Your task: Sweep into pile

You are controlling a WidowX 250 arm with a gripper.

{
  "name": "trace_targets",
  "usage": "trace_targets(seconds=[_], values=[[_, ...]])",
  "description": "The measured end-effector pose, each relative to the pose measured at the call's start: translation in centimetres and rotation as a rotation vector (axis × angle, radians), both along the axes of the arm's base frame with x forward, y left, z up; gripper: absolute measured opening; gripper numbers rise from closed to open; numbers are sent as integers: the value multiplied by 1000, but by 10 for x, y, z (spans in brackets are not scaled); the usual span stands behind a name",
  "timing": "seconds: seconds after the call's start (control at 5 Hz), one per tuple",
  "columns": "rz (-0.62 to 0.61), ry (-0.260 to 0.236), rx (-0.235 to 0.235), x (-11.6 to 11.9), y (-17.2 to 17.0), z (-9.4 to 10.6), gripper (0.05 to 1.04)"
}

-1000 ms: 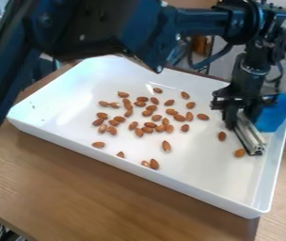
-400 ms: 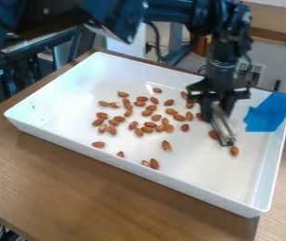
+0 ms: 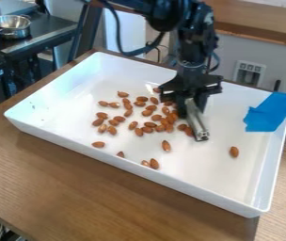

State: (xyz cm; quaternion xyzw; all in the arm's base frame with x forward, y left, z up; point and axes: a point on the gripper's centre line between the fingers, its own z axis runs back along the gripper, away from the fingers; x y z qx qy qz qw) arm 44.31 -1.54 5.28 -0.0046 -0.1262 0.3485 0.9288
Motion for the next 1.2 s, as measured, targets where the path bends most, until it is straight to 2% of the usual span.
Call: trace_targets(seconds=[0.2, 0.8, 1.2], values=[[29, 0, -1, -11, 14, -1, 385], [152, 20, -42, -57, 83, -1, 384], [198, 8, -15, -98, 123, -1, 385]])
